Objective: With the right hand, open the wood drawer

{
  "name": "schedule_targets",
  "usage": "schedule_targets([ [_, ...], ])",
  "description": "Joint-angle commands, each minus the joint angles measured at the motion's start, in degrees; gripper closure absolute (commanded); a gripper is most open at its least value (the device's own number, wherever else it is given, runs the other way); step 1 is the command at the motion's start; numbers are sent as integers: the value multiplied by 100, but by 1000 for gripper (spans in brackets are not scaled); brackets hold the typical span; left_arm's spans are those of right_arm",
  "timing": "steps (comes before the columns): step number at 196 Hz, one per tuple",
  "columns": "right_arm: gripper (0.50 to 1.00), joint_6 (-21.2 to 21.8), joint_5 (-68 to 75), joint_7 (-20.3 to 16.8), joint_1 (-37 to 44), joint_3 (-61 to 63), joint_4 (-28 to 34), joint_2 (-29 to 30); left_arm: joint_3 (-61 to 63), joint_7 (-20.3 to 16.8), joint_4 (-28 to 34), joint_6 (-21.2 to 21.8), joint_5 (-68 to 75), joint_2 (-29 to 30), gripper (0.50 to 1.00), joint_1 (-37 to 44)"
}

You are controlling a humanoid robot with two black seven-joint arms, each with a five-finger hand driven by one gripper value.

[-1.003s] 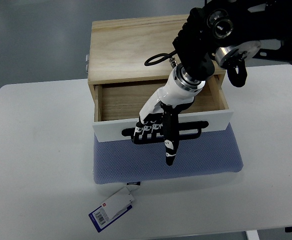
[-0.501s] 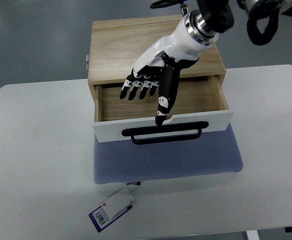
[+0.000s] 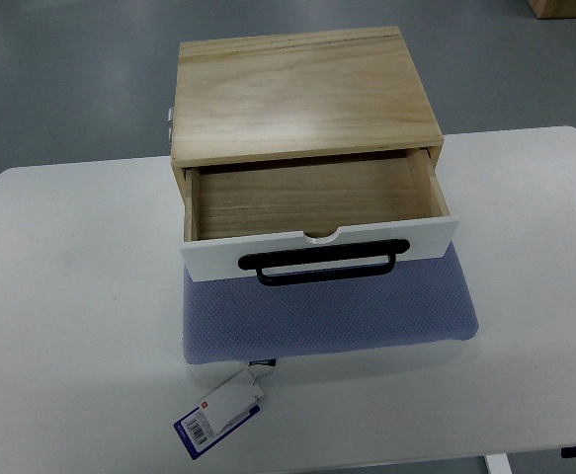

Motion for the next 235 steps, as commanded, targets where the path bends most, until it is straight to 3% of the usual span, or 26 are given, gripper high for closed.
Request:
schedule_targets([
  [1,556,-595,-52,539,-1087,1192,-383,91,3,0,-6,-6,14,0,500,1],
  [12,556,-824,-17,899,-1631,1762,-550,240,3,0,-6,-6,14,0,500,1],
  [21,556,-824,-17,900,-1632,1763,-550,240,3,0,-6,-6,14,0,500,1],
  [23,556,-894,9,1207,-2123,2237,-699,407,3,0,-6,-6,14,0,500,1],
  [29,556,-921,36,1365,-2395,2518,-840,521,3,0,-6,-6,6,0,500,1],
  [64,556,-903,378,1901,-3275,3995,-2079,1435,11,0,-6,-6,6,0,500,1],
  [91,554,-859,598,1946,-3679,4768,-2598,1954,11,0,-6,-6,14,0,500,1],
  [150,554,-824,616,2288,-4172,5278,-2624,2630,11,-9,-6,-6,6,0,500,1],
  [235,552,-543,607,2297,-4409,5797,-2616,3290,-6,0,-15,-6,14,0,500,1],
])
